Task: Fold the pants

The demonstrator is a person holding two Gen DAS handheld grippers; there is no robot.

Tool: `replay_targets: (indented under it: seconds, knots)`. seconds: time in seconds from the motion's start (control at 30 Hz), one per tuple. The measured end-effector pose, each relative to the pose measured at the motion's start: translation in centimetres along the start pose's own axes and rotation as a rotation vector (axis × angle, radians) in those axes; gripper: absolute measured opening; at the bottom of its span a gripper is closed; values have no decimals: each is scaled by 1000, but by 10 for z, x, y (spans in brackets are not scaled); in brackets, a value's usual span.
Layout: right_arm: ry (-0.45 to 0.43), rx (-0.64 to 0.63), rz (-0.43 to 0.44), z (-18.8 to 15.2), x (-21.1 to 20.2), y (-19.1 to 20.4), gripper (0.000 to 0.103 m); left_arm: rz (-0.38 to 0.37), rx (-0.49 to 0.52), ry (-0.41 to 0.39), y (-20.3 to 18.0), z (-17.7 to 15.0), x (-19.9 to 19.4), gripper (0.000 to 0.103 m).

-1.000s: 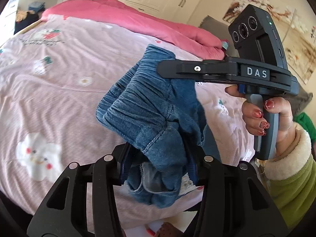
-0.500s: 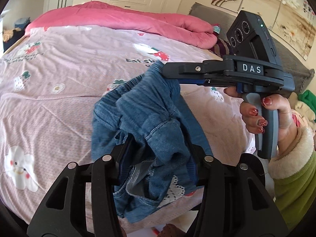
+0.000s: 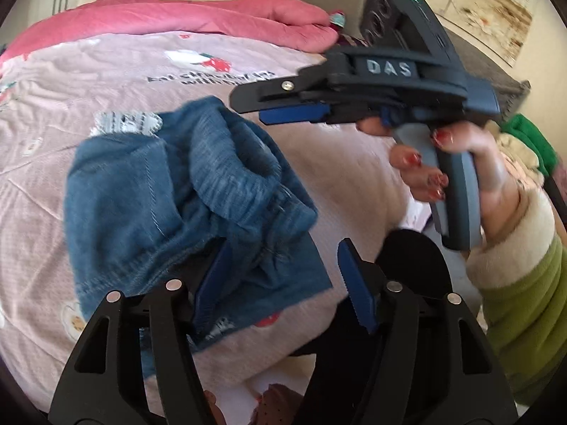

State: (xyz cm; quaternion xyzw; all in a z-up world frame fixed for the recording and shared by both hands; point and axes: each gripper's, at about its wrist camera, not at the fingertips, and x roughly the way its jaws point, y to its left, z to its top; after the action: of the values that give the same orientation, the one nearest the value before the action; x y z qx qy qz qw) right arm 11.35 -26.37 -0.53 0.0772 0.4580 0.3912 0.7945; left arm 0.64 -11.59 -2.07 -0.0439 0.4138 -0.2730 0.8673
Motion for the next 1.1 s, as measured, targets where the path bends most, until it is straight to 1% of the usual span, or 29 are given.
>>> replay_targets:
  seconds: [0.07, 0.13, 0.23, 0.27, 0.3, 0.33, 0.37, 0.43, 0.5, 0.6, 0.63, 0.7, 0.77, 0.87, 0.9, 1.0, 1.1]
  knots:
    - [-3, -9, -13, -1, -3, 3, 57, -31, -11, -9, 2, -1, -6, 55]
    - [-21, -21, -13, -1, -10, 9, 57, -59, -37, -36, 8, -4, -25, 60]
    - [-54, -56, -3, -1, -24, 22, 58, -32, -67, -104, 26, 0, -57, 65]
    - [-62, -72, 1, -3, -28, 27, 60, -5, -75, -121, 33, 1, -68, 70]
    - [-70, -97, 7, -7, -32, 35, 61, 38, -79, -129, 40, 5, -72, 72]
    - [-72, -111, 10, -9, -33, 40, 61, 107, -87, -138, 52, 10, -78, 72]
    - [-68, -134, 10, -13, -35, 49, 62, 154, -102, -142, 62, 15, -80, 72]
    - [-62, -172, 4, -21, -36, 63, 62, 203, -147, -111, 87, 28, -76, 72]
    - [-58, -224, 8, -33, -37, 83, 62, 239, -155, -87, 105, 39, -69, 72]
    - [-51, -302, 15, -48, -35, 110, 62, 223, -156, -43, 116, 52, -57, 72]
    - [-39, -354, 5, -55, -29, 122, 62, 210, -150, -29, 116, 57, -53, 72]
    - [-6, -455, -44, -68, -14, 142, 62, 169, -127, -4, 112, 64, -45, 72]
    - [23, -539, -87, -76, 2, 153, 62, 134, -116, 19, 113, 71, -35, 72]
    - [54, -675, -162, -85, 26, 167, 59, 91, -118, 82, 112, 77, -15, 72]
    - [54, -744, -198, -88, 35, 171, 54, 86, -118, 102, 113, 78, -8, 72]
    - [67, -873, -276, -93, 52, 173, 46, 99, -106, 141, 115, 80, 7, 70]
    - [74, -944, -313, -92, 64, 173, 42, 123, -103, 169, 119, 80, 19, 70]
